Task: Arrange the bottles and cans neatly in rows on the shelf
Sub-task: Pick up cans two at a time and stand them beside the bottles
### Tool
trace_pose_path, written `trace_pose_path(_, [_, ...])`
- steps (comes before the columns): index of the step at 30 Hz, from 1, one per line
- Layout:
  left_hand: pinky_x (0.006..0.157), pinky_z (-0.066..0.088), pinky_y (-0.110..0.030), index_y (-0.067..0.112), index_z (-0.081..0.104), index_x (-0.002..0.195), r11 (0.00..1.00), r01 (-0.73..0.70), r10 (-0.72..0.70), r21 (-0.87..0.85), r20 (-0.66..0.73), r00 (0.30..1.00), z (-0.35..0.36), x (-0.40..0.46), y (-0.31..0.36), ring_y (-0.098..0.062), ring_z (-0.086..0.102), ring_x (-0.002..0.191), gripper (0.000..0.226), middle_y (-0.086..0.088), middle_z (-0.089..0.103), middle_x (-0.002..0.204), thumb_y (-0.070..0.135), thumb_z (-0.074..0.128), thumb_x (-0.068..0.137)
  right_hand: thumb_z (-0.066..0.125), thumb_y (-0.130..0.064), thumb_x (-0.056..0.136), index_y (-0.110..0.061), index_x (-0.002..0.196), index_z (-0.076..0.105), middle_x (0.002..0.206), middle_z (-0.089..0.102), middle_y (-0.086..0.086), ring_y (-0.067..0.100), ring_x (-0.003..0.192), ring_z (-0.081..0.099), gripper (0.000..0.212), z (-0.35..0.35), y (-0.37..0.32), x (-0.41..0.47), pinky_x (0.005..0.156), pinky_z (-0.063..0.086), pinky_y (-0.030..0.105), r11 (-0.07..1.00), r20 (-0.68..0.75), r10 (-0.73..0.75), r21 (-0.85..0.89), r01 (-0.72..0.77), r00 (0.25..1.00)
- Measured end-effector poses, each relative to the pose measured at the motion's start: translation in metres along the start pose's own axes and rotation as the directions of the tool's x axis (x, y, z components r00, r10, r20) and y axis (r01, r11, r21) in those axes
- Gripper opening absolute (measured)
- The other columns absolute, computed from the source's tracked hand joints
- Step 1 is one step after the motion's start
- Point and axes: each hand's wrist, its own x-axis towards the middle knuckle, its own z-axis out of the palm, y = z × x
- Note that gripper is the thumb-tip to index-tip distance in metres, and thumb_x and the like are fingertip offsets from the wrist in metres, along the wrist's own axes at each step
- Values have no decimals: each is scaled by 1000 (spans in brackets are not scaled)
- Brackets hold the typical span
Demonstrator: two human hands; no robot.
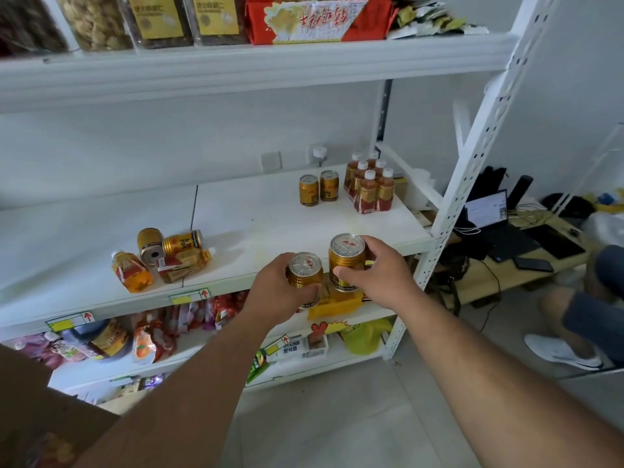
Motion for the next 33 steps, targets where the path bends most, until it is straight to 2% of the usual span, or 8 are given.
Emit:
trace_pose_path(3, [64,40,-10,24,57,126,1000,10,-10,10,-13,1000,20,2,16,3,57,85,62,16,61,100,27,87,71,89,-33,73,-28,128,63,115,68,-14,0,103,60,61,-23,9,5,83,46,14,1000,13,-15,25,15,1000])
trace_pose_path(8, [65,41,-11,27,56,125,999,34,-33,16,-49,998,50,9,40,8,55,84,61,24,59,95,28,87,72,88,-38,71,-30,129,62,118,67,-13,7,111,60,64,-56,27,20,90,47,23,999,33,-29,23,29,999])
trace_pose_path(13, [65,42,-11,26,56,126,998,49,-47,33,-67,997,68,23,53,-3,59,90,61,18,61,99,29,87,72,88,-35,73,-29,132,60,121,66,-11,8,112,60,66,-76,38,39,94,47,25,998,52,-36,44,34,998])
trace_pose_path(16, [56,46,-11,28,55,126,997,63,-60,38,-67,996,74,41,56,-5,62,87,61,15,62,102,30,86,73,88,-36,73,-29,134,59,123,66,-11,8,114,59,68,-77,43,59,95,47,27,999,54,-37,36,35,998])
trace_pose_path(24, [81,46,-20,26,56,127,998,47,-44,34,-77,996,67,116,40,-10,61,102,65,11,64,112,30,87,70,87,-35,76,-26,143,52,132,61,-8,8,119,53,76,-60,46,129,97,43,26,1000,74,2,0,-2,997])
trace_pose_path(29, [80,44,-19,27,56,127,998,58,-56,35,-69,996,55,166,30,-11,60,102,66,11,64,112,30,87,69,87,-38,75,-26,147,49,136,59,-10,8,121,52,82,-47,41,172,98,43,27,999,55,34,-35,-32,998])
trace_pose_path(33, [76,43,-18,27,56,126,997,77,-76,22,-60,995,50,196,21,-11,60,103,65,11,64,112,29,87,68,86,-36,77,-26,144,51,137,60,-6,11,123,52,76,-35,41,201,99,44,30,998,78,45,-47,-42,996])
